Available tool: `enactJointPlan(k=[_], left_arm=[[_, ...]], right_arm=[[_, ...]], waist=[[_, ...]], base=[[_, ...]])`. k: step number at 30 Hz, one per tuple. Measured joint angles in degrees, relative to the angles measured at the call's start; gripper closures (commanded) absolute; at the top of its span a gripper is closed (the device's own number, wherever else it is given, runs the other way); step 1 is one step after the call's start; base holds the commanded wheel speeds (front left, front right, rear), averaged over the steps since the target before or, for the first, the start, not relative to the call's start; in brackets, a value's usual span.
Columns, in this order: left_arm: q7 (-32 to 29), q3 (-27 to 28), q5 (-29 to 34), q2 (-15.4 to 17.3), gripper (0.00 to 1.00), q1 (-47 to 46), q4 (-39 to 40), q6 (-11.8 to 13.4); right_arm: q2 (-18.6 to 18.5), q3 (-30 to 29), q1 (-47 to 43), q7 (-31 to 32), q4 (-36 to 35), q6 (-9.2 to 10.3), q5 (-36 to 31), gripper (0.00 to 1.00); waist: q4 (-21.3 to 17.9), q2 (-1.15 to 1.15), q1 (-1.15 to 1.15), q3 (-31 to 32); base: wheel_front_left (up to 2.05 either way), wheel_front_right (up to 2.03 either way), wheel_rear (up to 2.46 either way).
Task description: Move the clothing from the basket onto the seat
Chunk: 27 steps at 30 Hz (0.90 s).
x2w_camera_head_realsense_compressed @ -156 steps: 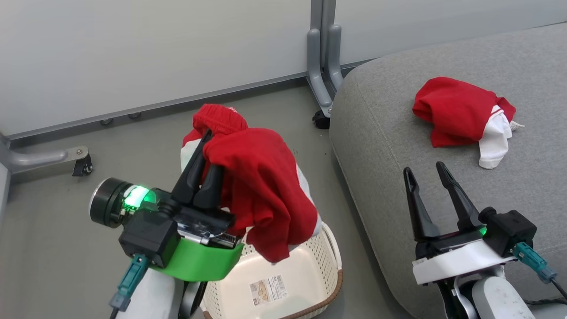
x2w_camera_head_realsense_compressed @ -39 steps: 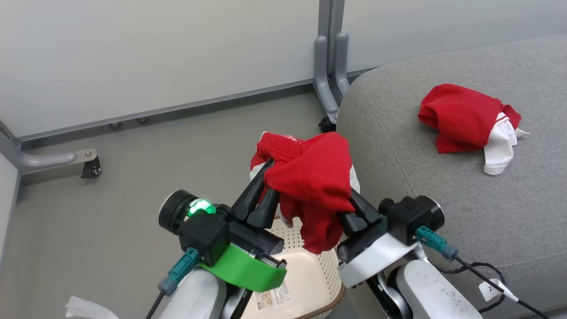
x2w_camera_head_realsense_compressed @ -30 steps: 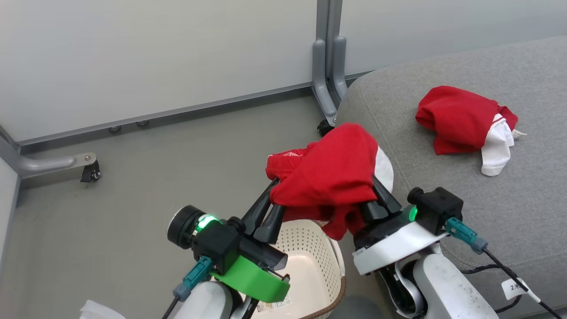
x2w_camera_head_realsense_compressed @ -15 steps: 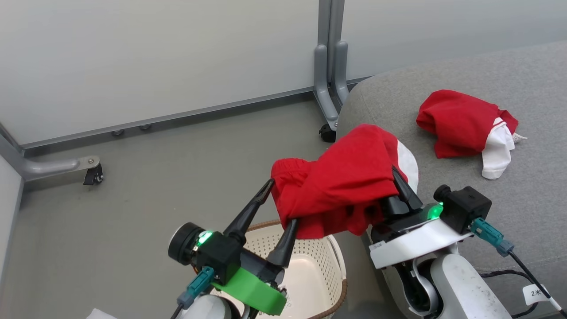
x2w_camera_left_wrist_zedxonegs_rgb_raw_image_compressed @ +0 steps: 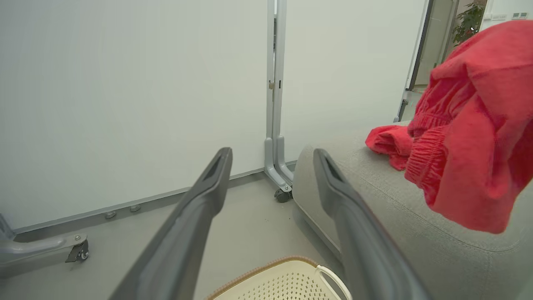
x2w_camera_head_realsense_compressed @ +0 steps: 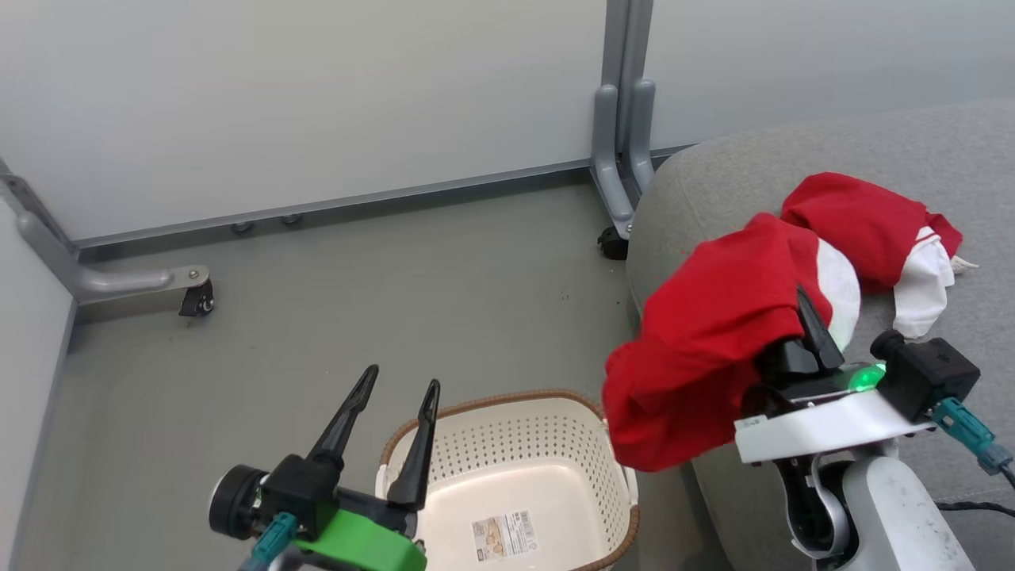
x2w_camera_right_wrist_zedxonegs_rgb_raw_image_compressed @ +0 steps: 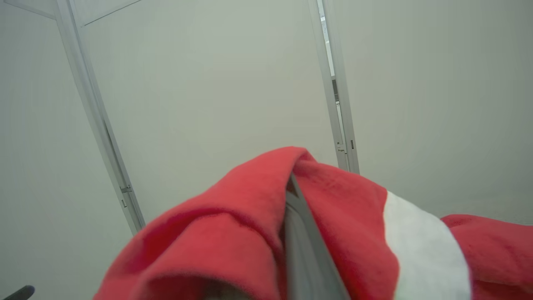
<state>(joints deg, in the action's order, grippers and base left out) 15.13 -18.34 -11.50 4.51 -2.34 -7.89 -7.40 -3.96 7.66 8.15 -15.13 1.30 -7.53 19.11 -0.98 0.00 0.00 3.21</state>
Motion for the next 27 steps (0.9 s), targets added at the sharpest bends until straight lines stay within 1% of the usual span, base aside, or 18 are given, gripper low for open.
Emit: enactJointPlan(k=[5,8,13,23,27], left_arm=[[0.0,3.6,0.5,0.0,0.0,2.5,-2.1,0.0],[0.0,7.1,1.0,-0.2,0.0,3.9,-3.4,0.0],[0.0,10.8,2.6,-0.6,0.0,5.6,-4.7,0.0],[0.0,15.2,2.5,-1.5,0.0,7.6,-6.3,0.0],[0.0,15.3,2.2,-1.5,0.0,7.6,-6.9,0.0]], right_arm=[[-0.1,-2.7,-1.9,0.0,-0.7,0.0,-0.1,1.0],[0.0,-4.1,-2.3,0.0,-1.1,0.01,-0.2,1.0],[0.3,-5.2,-3.2,0.0,-1.4,0.01,-0.3,1.0],[0.6,-5.8,-3.5,0.0,-1.3,0.01,-0.6,1.0],[0.6,-5.8,-3.5,0.0,-0.9,0.01,-0.7,1.0]], waist=[[1.9,0.0,0.0,0.1],[2.8,0.0,0.0,0.1],[3.5,0.0,0.0,0.1],[4.2,0.0,0.0,0.2],[4.2,0.0,0.0,0.3]], base=[[0.0,0.0,0.0],[0.0,0.0,0.0],[0.0,0.0,0.0],[0.0,0.0,0.0],[0.0,0.0,0.0]])
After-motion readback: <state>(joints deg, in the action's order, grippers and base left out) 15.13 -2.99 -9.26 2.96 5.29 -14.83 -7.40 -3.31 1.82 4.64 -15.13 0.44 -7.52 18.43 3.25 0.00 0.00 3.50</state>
